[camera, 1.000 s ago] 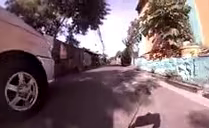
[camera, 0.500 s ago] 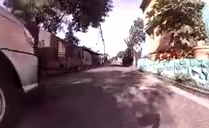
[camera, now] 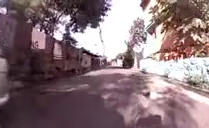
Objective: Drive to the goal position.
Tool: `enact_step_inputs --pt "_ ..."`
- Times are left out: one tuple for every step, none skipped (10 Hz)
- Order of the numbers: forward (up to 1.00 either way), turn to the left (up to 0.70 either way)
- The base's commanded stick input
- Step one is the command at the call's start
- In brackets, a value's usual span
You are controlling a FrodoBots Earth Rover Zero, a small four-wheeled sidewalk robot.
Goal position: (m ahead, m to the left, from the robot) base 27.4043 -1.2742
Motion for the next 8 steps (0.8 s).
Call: enact_step_inputs --pt "1.0 0.0" --pt "1.0 0.0" --pt "1.0 0.0" --pt "1.0 0.0" --pt "1.0 0.0" --pt "1.0 0.0" --pt "1.0 0.0" --pt "1.0 0.0"
